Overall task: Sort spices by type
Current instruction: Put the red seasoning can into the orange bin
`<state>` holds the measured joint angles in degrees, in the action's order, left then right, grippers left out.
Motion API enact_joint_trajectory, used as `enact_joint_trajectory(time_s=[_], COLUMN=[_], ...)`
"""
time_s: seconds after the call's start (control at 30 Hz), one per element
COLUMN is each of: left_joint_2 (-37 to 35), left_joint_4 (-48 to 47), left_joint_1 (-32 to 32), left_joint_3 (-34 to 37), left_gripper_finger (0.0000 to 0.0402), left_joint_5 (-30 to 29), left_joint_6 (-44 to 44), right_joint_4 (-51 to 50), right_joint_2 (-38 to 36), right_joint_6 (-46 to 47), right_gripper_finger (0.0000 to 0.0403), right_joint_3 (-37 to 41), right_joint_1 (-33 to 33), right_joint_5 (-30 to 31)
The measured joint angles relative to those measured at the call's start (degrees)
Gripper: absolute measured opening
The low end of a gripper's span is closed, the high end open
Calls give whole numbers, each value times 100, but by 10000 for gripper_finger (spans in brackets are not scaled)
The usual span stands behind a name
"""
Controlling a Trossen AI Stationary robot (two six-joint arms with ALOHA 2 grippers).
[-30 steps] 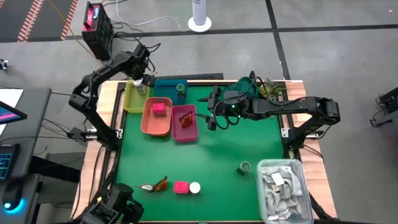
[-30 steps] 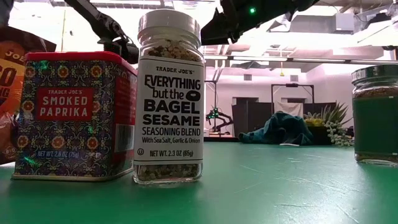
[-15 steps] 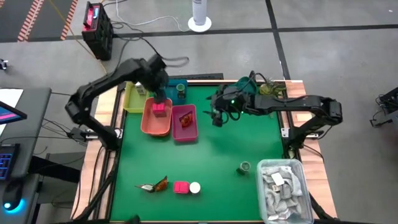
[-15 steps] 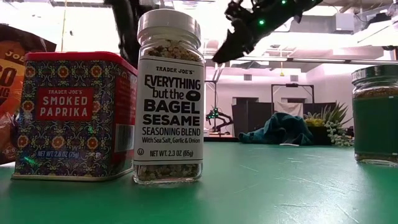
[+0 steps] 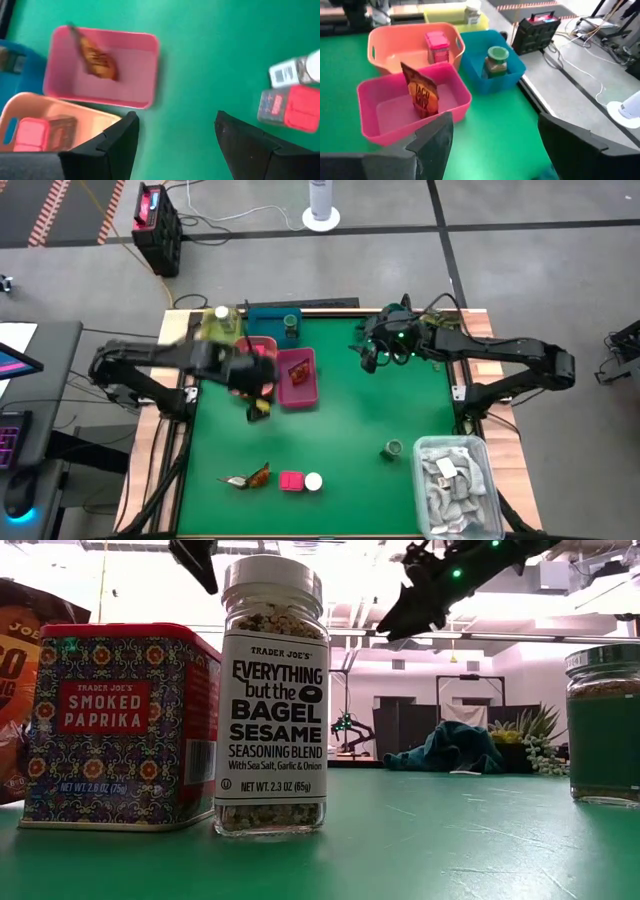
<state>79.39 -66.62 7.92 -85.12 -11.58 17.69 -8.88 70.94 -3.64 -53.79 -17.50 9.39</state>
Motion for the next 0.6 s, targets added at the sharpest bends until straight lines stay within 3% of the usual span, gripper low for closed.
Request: enact_joint_trajectory(time_s=[0.27,0.4,0.6], left_joint_2=[868,1445,2097], left_joint_4=[400,670,704], left_joint_1=[1395,1693,1790], left_joint_3=[0,0,-238], left_gripper_finger=[249,249,250], left_joint_5=[-243,-205,446], left_joint_6=[178,211,406], right_joint_4=[170,163,135], right_joint_2=[-317,-317,-317], right_joint_6=[80,80,78], right_gripper_finger=[317,317,317], right_joint_3=[178,178,178], right_joint_1=[-14,24,23], right_joint_5=[0,0,0])
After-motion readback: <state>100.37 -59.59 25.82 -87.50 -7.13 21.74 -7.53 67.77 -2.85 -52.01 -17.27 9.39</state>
